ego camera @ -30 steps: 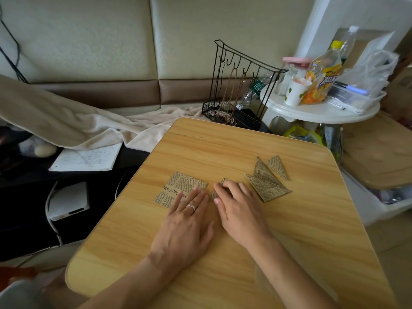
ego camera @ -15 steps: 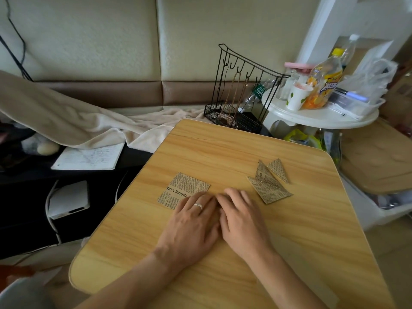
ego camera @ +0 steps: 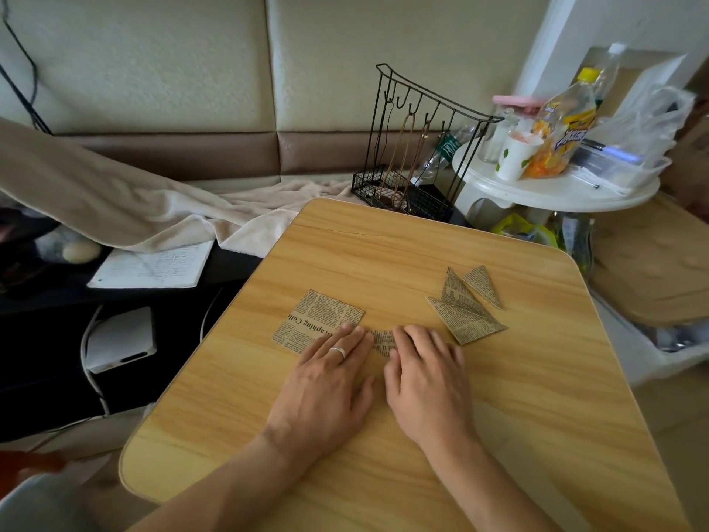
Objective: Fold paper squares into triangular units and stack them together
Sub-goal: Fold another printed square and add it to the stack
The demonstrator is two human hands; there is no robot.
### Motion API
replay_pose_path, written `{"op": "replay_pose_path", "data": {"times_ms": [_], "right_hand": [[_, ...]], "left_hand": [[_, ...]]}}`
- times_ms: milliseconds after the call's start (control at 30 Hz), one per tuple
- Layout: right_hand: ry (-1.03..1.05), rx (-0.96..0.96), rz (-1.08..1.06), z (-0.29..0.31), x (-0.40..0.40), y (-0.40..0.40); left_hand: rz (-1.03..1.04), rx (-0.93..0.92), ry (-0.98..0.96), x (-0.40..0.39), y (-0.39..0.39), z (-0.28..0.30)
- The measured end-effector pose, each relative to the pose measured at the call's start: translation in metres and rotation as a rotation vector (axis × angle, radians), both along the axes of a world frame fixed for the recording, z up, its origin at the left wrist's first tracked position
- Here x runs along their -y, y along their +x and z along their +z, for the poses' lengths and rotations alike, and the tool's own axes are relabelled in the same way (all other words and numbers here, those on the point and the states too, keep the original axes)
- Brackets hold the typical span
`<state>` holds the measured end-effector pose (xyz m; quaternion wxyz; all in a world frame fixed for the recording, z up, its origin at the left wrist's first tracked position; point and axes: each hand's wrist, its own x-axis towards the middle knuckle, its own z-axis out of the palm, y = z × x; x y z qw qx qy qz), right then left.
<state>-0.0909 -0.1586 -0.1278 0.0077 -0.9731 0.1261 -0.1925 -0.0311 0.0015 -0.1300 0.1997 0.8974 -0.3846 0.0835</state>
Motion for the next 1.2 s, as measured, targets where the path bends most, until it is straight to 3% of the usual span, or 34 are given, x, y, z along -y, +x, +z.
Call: {"op": "replay_pose_path", "data": {"times_ms": [133, 300, 700, 1000, 1200], "right_hand": [[-0.008, 0.021, -0.004, 0.0025, -0.0014, -0.0004], [0.018, -0.048, 0.243, 0.0055, -0.0007, 0.0049], [-0.026, -0.008, -0.024, 0.0011, -0.0022, 0.0008], [0.053, 0.049, 0.197, -0.0016, 0.0024, -0.0005], [0.029, 0.019, 0.044, -0.0002, 0.0009, -0.0003]], "left_hand": [[0.0, -0.005, -0.009, 0.0006, 0.0001, 0.0003], [0.013, -0.022, -0.027, 0.0025, -0.0003, 0.0013], [0.01, -0.026, 0.001, -0.0002, -0.0003, 0.0004], [0.001, -0.037, -0.036, -0.0003, 0.0003, 0.0006], [-0.009, -0.028, -0.064, -0.0028, 0.0013, 0.0]]}}
